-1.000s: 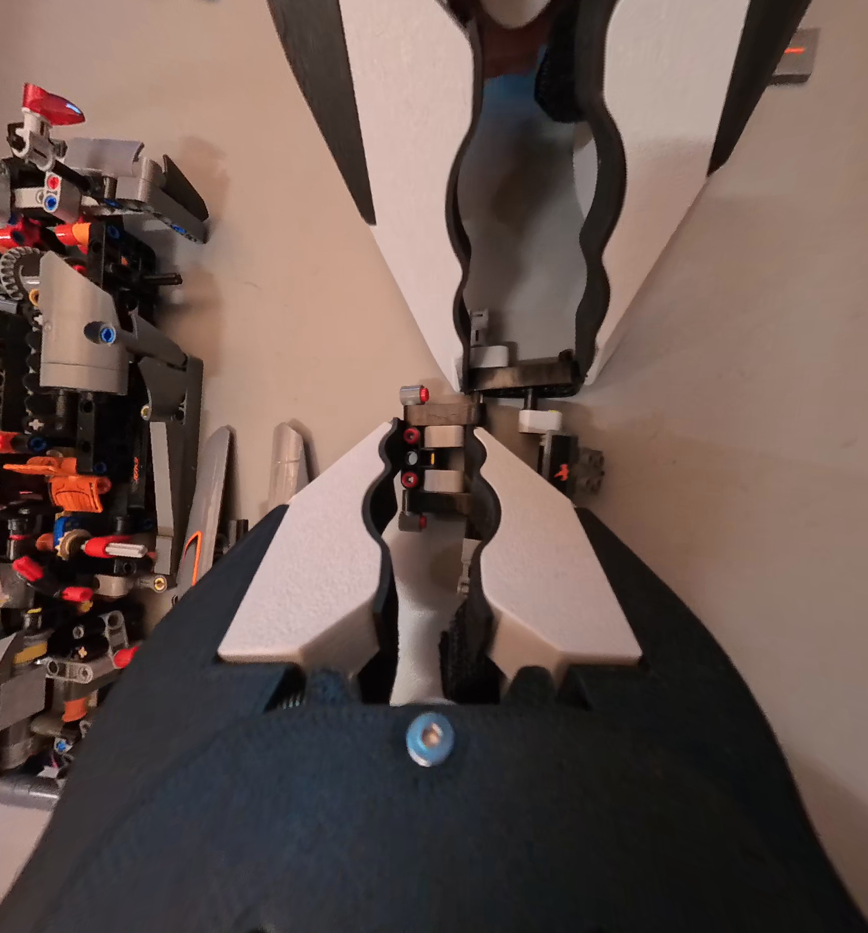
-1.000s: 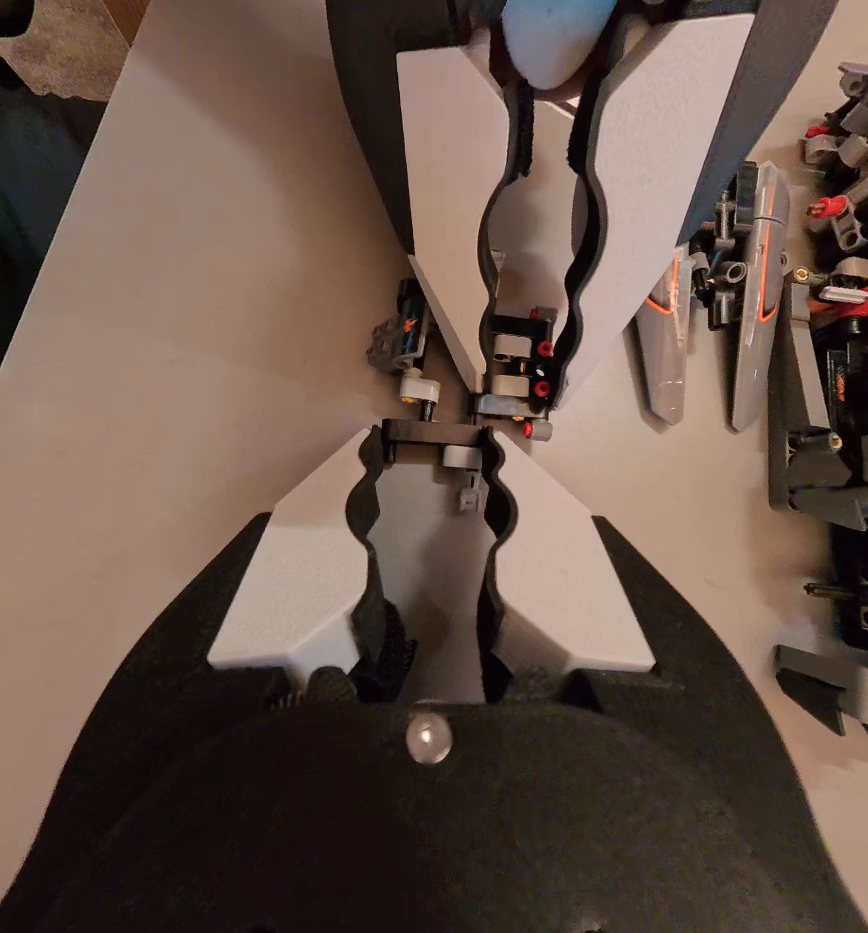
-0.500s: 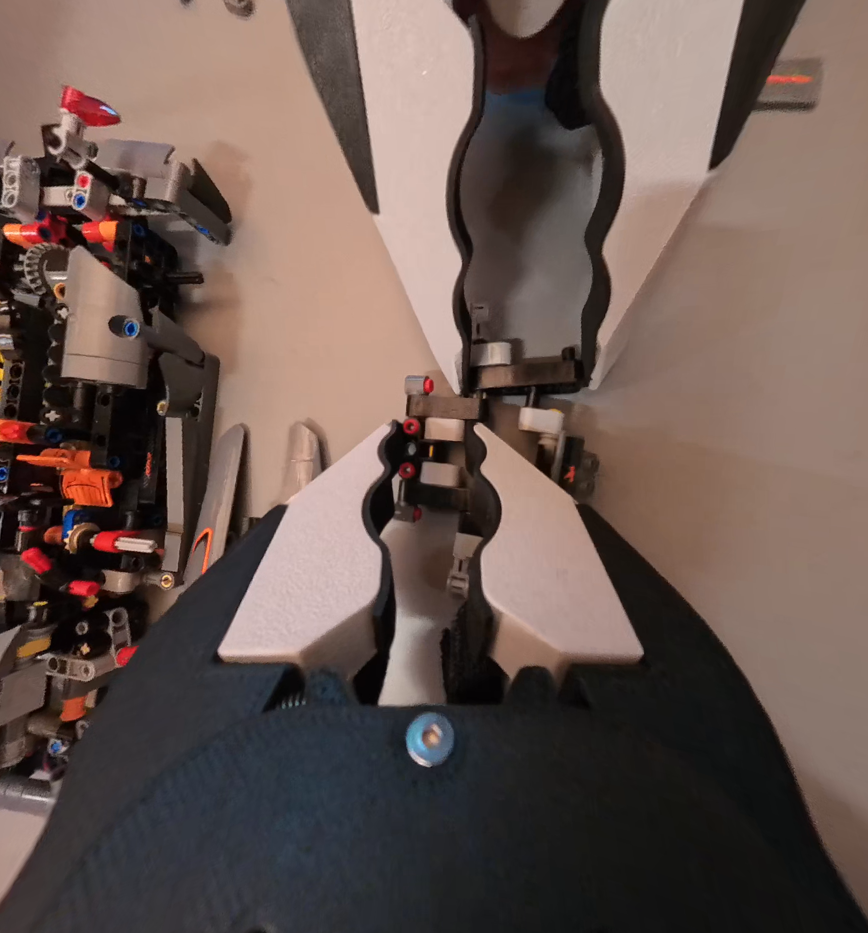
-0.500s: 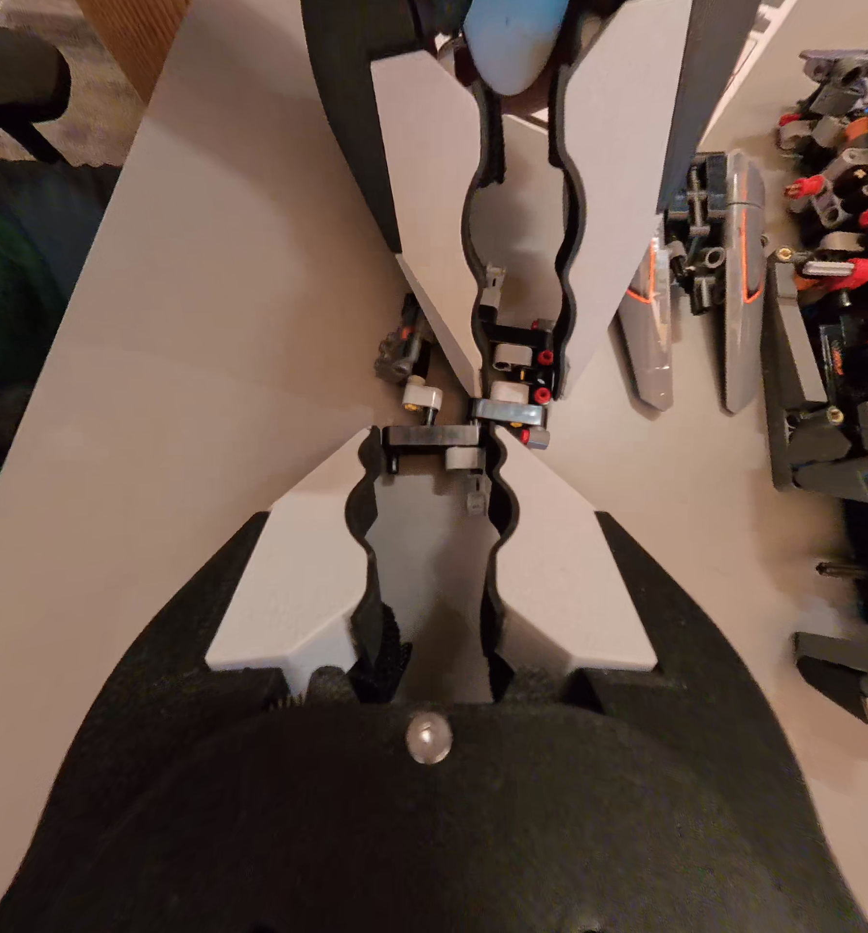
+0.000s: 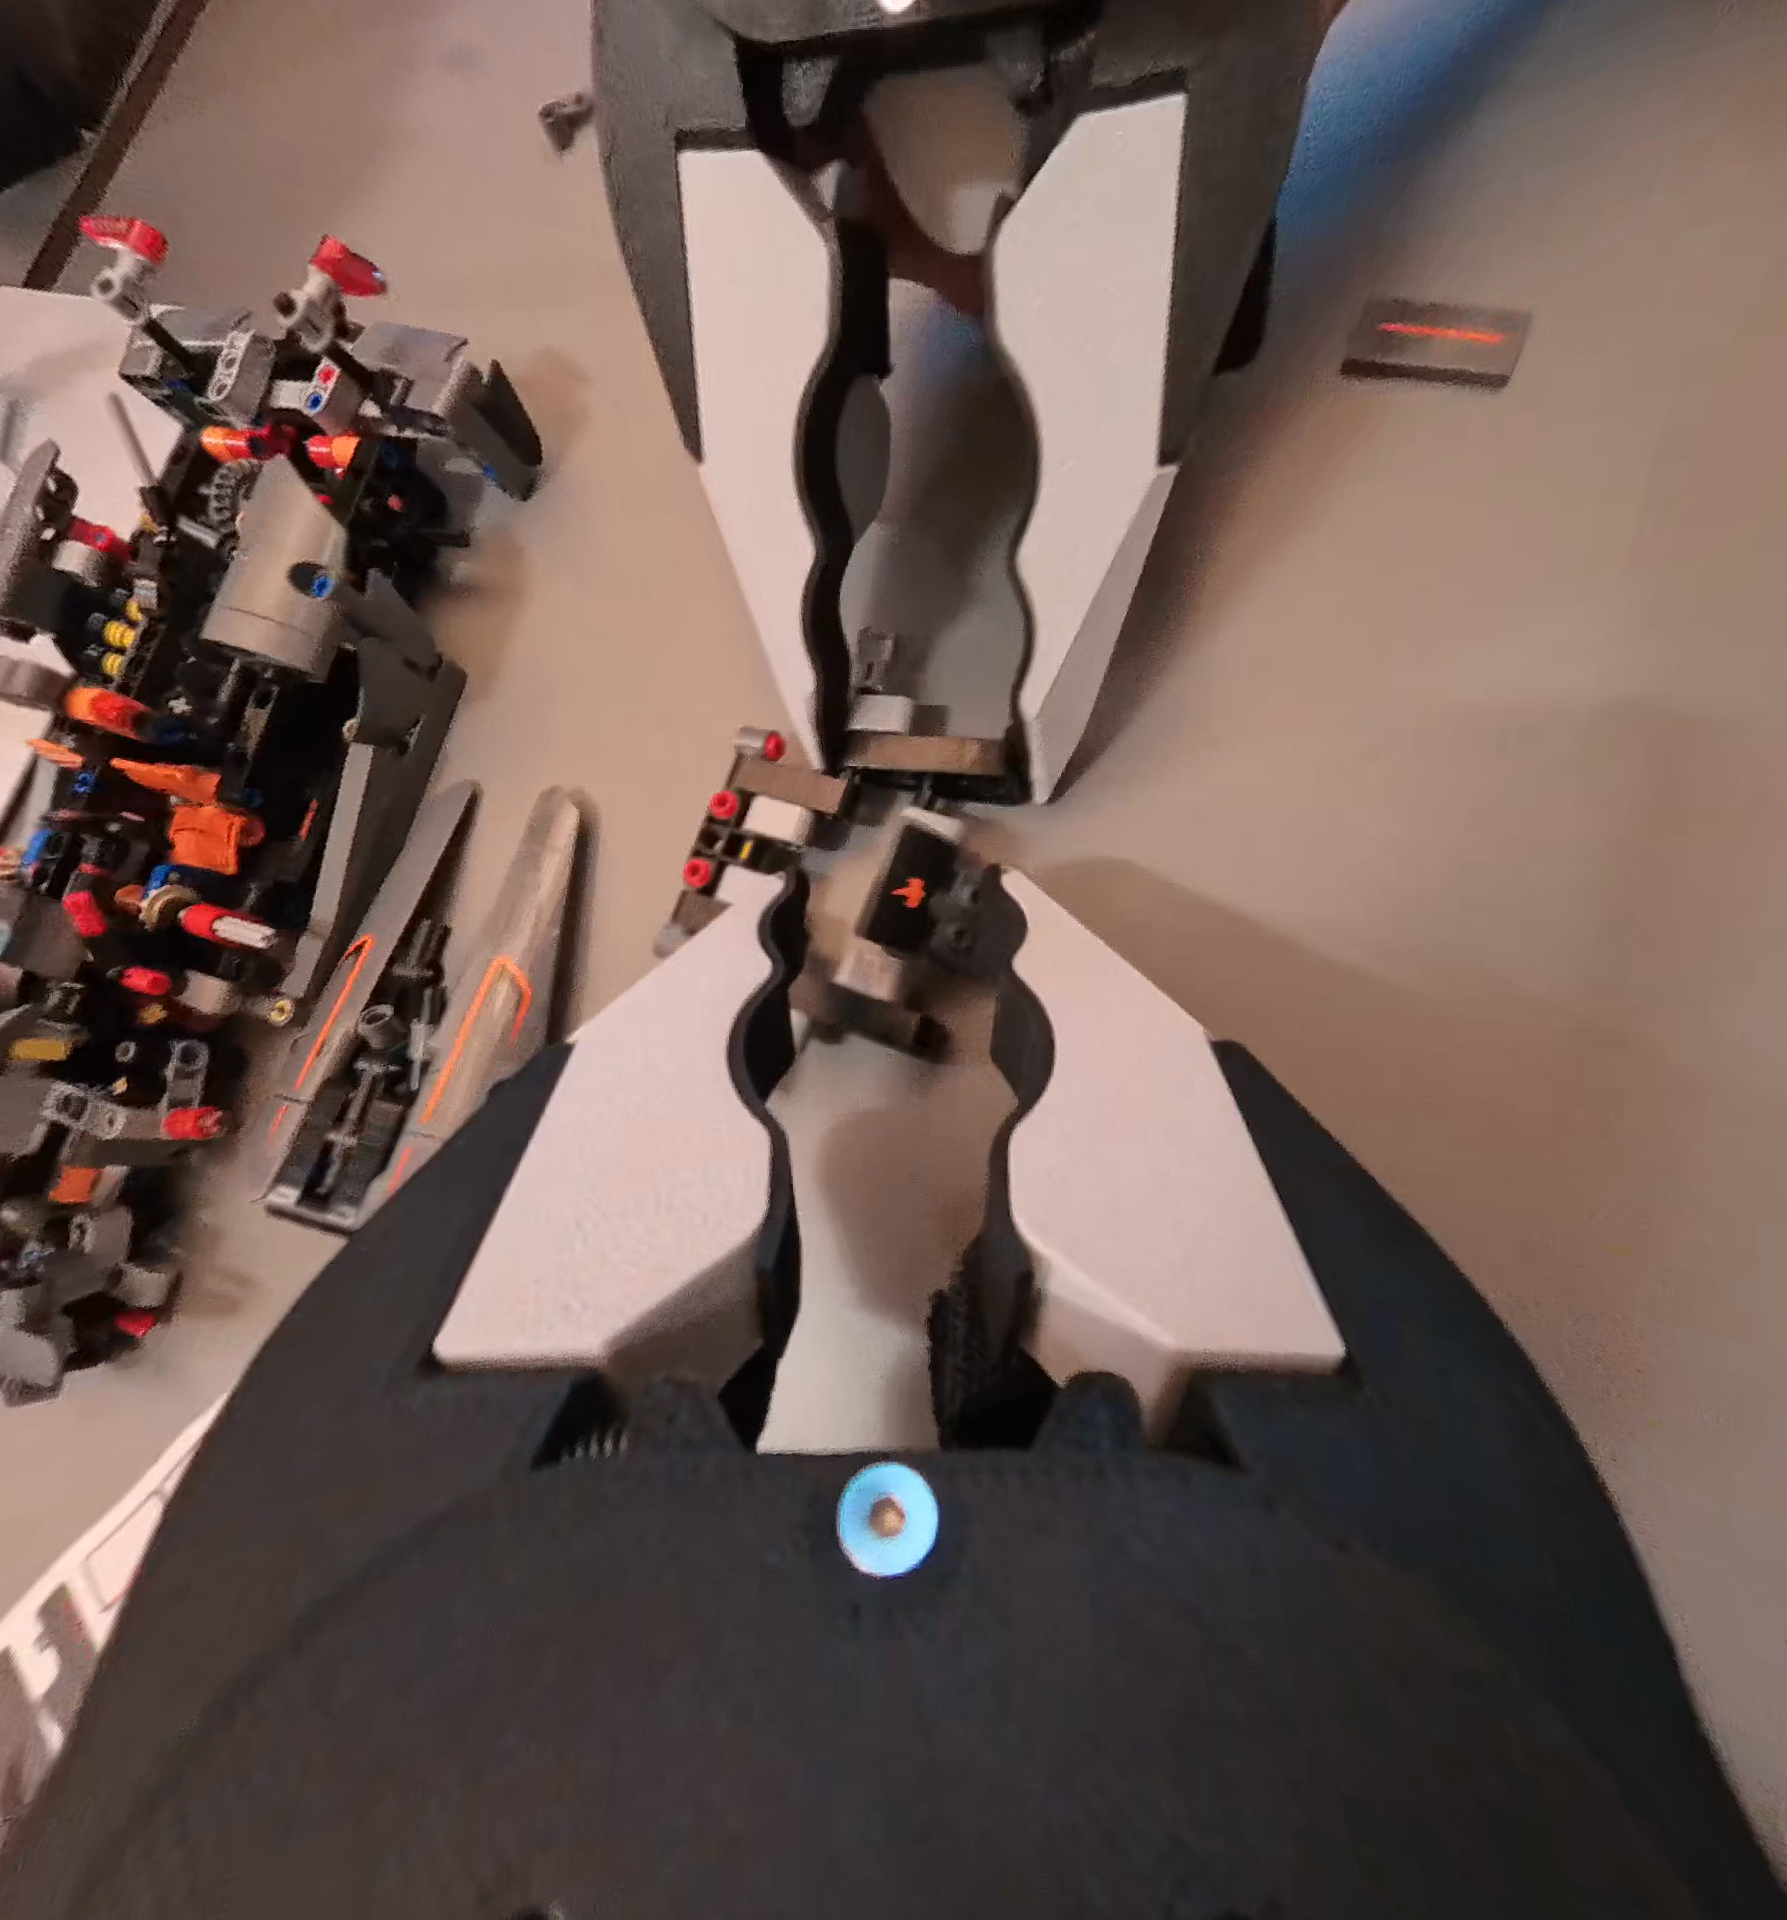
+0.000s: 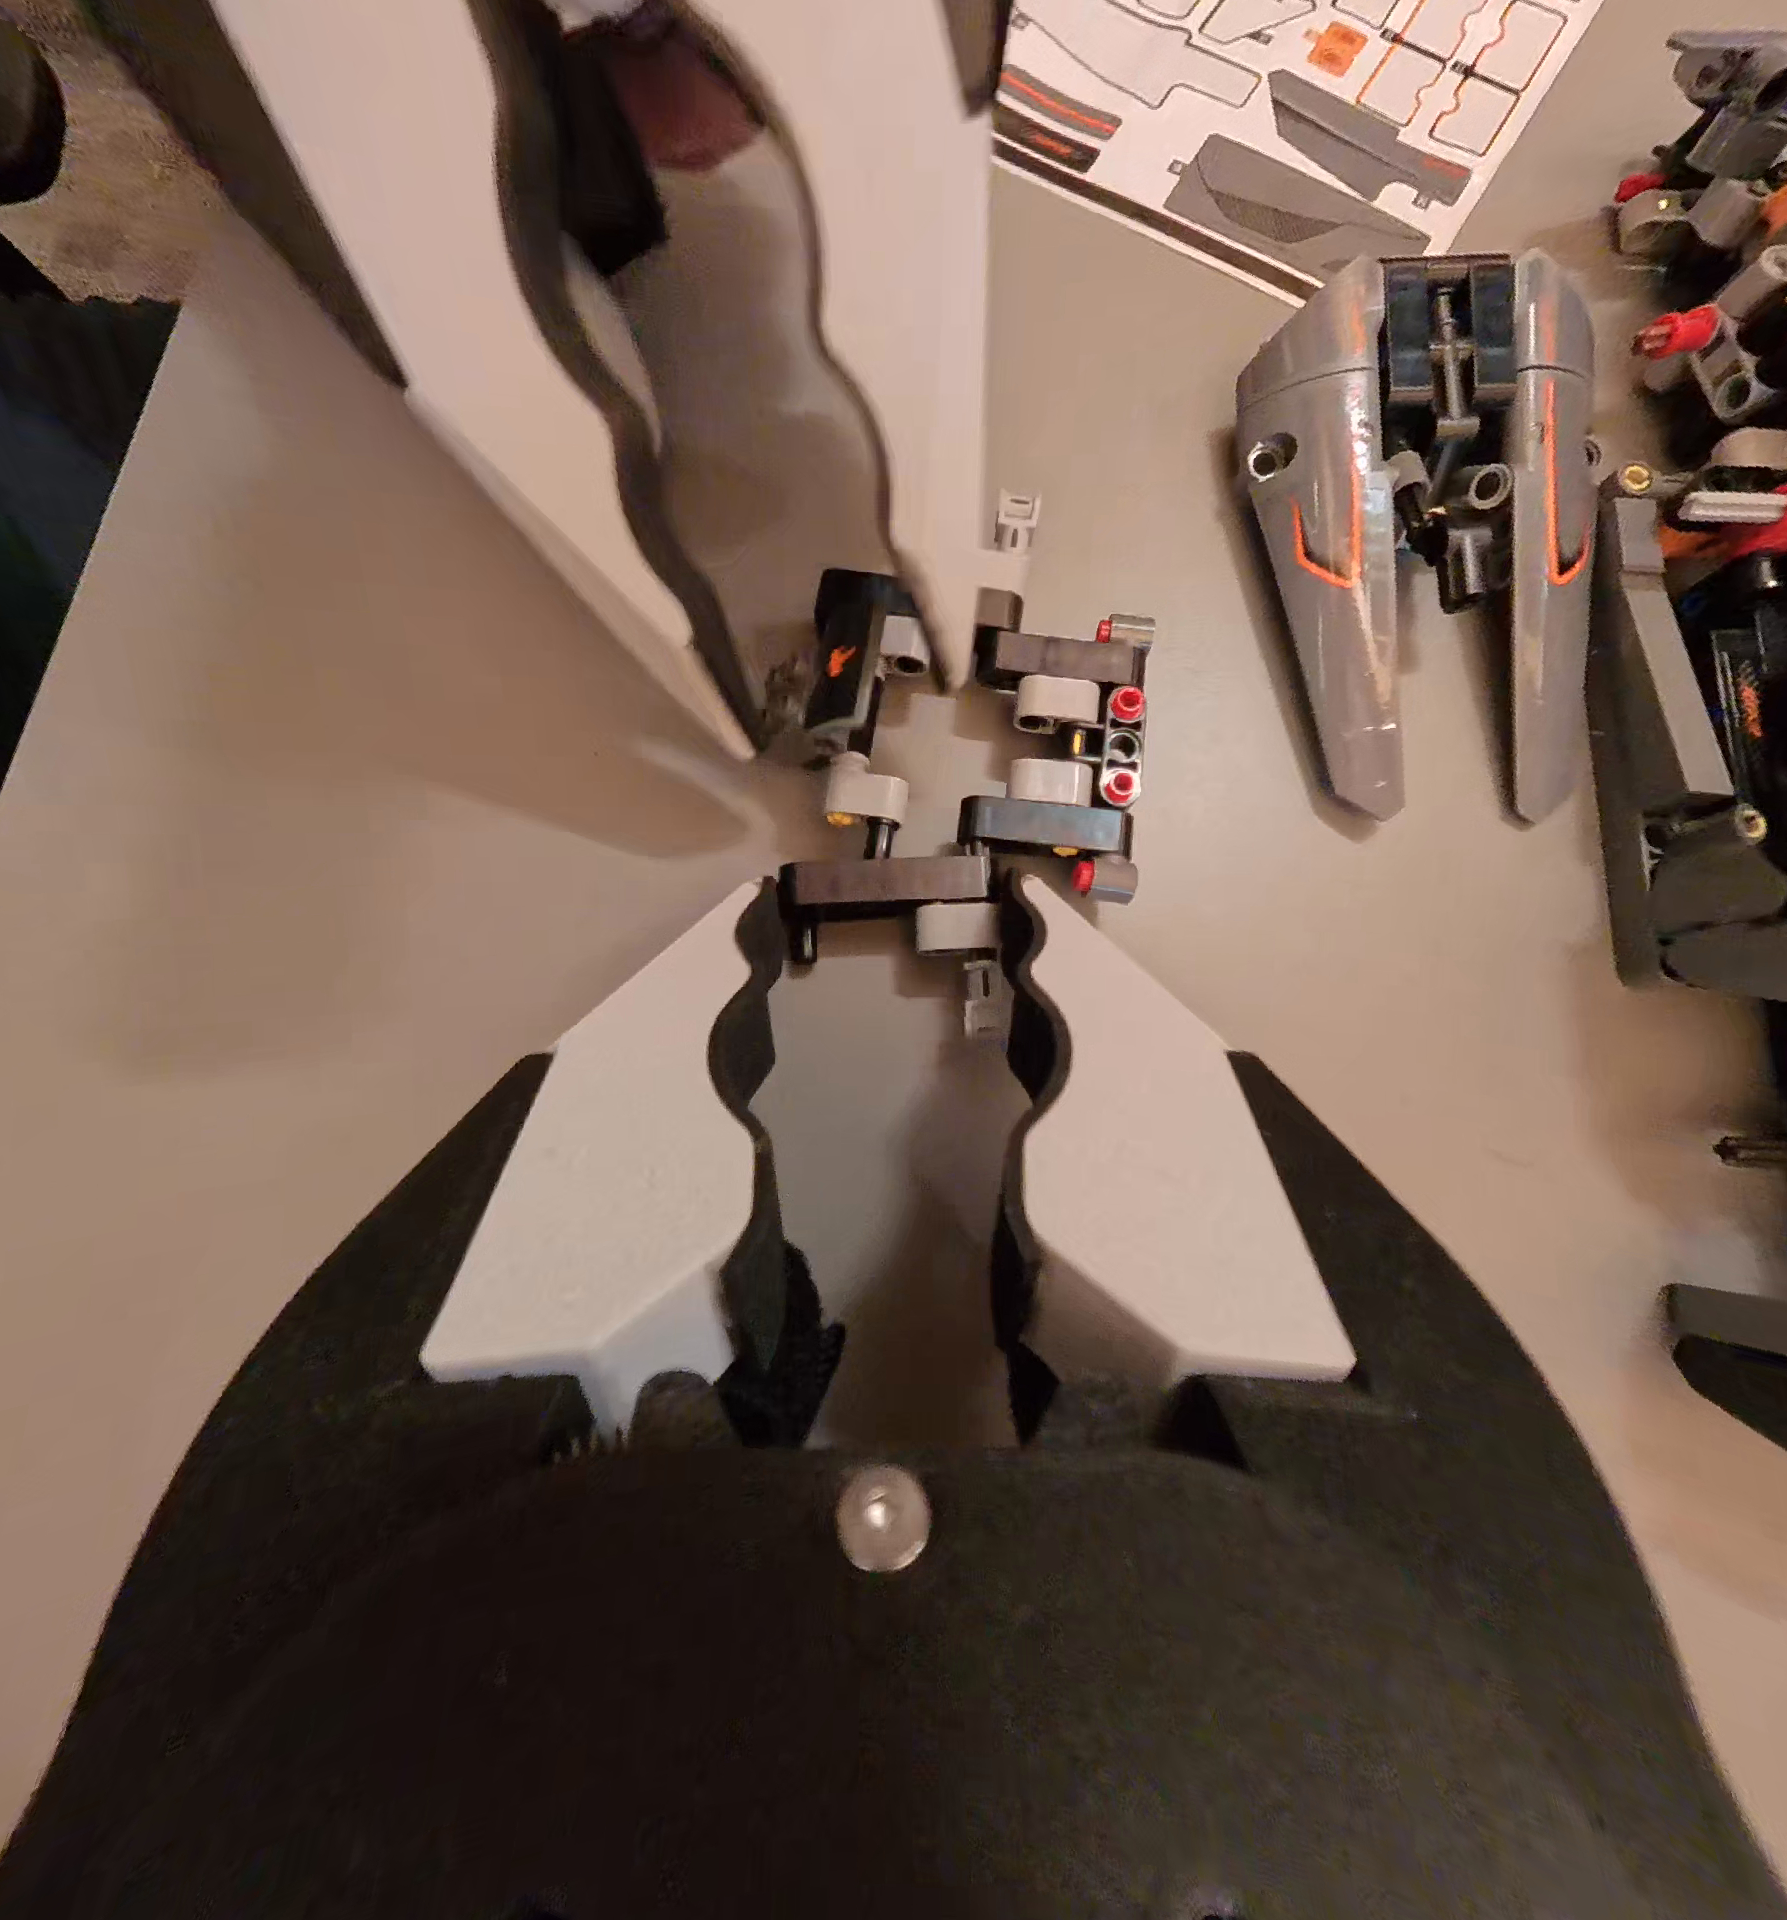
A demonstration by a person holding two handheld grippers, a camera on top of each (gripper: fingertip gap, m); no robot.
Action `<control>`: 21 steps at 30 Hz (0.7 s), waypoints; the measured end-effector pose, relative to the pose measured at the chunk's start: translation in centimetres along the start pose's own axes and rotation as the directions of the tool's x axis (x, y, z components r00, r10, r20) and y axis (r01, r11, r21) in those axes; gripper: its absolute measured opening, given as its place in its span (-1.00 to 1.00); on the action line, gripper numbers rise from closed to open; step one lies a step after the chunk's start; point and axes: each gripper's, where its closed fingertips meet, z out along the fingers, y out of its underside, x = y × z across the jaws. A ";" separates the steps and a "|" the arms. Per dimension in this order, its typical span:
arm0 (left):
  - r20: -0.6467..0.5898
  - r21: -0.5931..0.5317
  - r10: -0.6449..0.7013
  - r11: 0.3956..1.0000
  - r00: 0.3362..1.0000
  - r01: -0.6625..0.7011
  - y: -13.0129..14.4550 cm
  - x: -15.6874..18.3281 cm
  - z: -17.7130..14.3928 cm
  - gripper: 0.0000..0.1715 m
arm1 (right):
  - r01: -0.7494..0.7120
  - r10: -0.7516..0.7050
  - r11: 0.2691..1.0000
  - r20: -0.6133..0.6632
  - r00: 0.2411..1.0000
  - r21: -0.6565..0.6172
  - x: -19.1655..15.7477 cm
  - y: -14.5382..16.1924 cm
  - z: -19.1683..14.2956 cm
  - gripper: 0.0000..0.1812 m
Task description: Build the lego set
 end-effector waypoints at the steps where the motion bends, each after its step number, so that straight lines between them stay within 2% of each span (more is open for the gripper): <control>1: -0.003 0.015 -0.012 1.000 1.000 0.012 -0.2 0.5 0.2 -0.66 | -0.006 0.006 1.000 -0.002 1.000 0.001 0.0 0.0 0.0 -0.56; 4: 0.052 0.008 -0.009 1.000 0.999 0.009 -0.2 0.5 0.9 -0.66 | -0.022 0.022 1.000 -0.004 1.000 0.002 0.1 0.0 0.0 -0.56; 8: 0.056 0.053 -0.027 0.998 0.998 0.024 -0.7 0.2 0.7 -0.81 | -0.032 0.032 0.999 -0.010 0.999 0.001 0.1 -0.1 0.1 -0.56; 13: 0.061 0.090 0.012 0.996 0.998 -0.017 -1.2 1.0 -0.2 -0.90 | -0.051 0.051 0.999 -0.004 0.999 0.010 0.1 -0.1 0.0 -0.56; 18: 0.106 0.064 0.008 0.998 0.994 -0.015 -0.6 0.5 -0.4 -0.73 | -0.044 0.044 0.999 -0.004 0.999 0.012 0.1 -0.1 0.1 -0.56; 21: 0.162 0.004 0.071 0.997 0.984 -0.072 -0.2 0.0 0.3 -0.69 | -0.043 0.043 0.999 -0.012 0.999 0.007 0.1 -0.1 0.1 -0.56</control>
